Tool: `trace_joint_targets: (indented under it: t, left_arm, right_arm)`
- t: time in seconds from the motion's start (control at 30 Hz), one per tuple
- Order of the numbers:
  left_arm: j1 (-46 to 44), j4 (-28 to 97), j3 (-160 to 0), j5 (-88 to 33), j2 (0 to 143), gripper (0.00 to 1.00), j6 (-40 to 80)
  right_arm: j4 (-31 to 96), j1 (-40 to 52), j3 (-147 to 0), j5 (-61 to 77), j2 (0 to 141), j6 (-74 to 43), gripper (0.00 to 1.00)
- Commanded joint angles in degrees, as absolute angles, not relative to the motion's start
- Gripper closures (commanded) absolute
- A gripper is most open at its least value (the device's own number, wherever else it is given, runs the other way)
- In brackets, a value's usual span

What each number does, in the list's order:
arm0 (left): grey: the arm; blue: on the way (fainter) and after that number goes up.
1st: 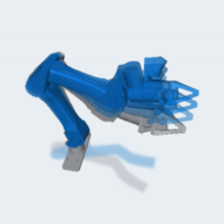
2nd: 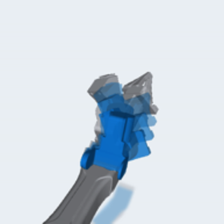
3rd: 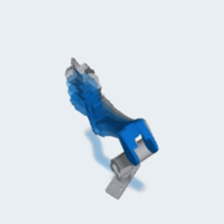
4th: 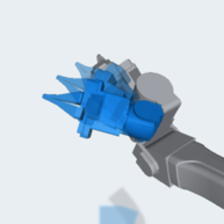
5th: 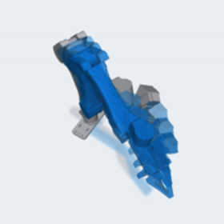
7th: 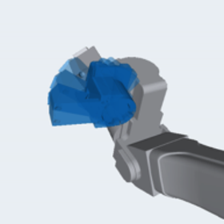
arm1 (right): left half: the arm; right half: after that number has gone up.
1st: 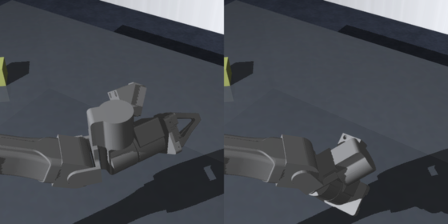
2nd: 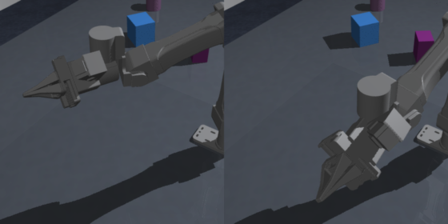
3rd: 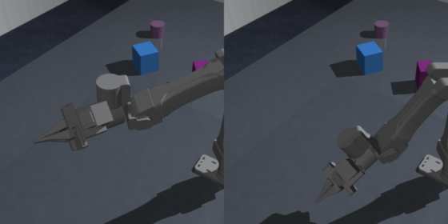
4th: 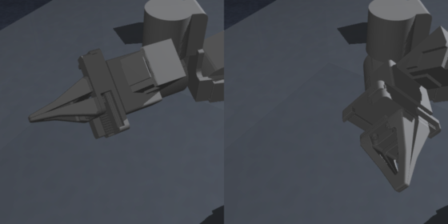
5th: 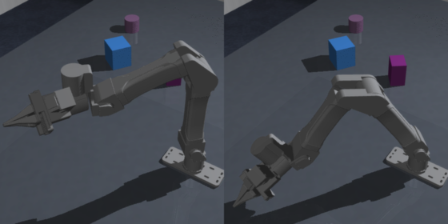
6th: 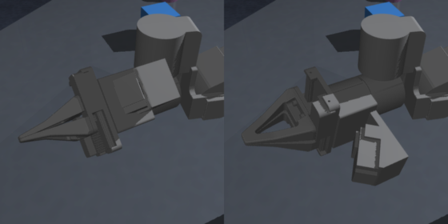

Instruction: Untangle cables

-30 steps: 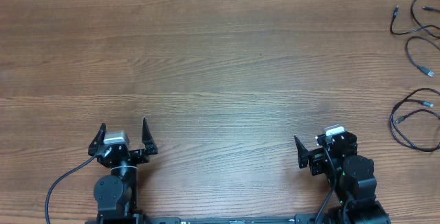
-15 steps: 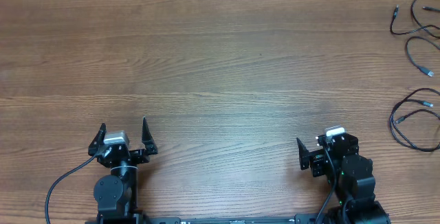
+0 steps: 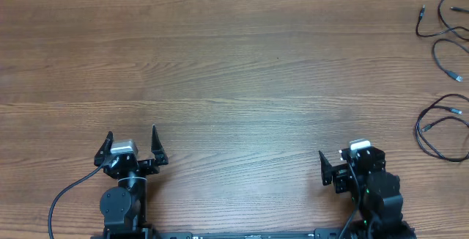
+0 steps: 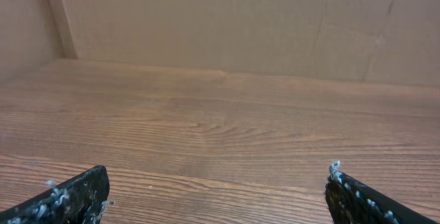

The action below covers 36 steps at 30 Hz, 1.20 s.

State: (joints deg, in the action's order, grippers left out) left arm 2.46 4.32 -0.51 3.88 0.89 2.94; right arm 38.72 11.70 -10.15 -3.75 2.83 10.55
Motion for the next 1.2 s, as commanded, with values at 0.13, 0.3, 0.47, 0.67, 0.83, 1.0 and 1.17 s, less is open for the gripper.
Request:
trace_joint_targets:
  t: [0.13, 0.3, 0.47, 0.67, 0.83, 1.0, 1.17]
  left_arm:
    - [2.66, 4.34, -0.38, 3.16, 0.30, 0.00, 2.09]
    - [2.66, 4.34, -0.36, 3.16, 0.30, 0.01, 2.09]
    - [2.66, 4.34, -0.36, 3.16, 0.30, 0.00, 2.09]
    - [2.66, 4.34, -0.38, 3.16, 0.30, 0.00, 2.09]
    - [2.66, 4.34, -0.36, 3.16, 0.30, 0.00, 2.09]
    - [2.66, 4.34, -0.36, 3.16, 0.30, 0.00, 2.11]
    - [2.66, 4.34, -0.36, 3.16, 0.30, 0.00, 2.11]
  right_arm:
    - [29.47, 10.15, -8.99, -1.45, 0.16, 10.76, 0.00]
    - [23.49, 6.70, -8.95, 2.33, 0.16, 10.76, 0.00]
    - [17.93, 4.32, -8.95, 6.33, 0.16, 10.76, 0.00]
    - [16.32, 4.38, -8.60, 6.55, 0.16, 10.76, 0.00]
    - [14.63, 4.34, -4.75, 6.13, 0.16, 10.79, 0.00]
    - [10.15, 3.99, -3.03, 6.11, 0.16, 10.79, 0.00]
    - [10.31, 2.37, -3.01, 2.33, 0.16, 10.81, 0.00]
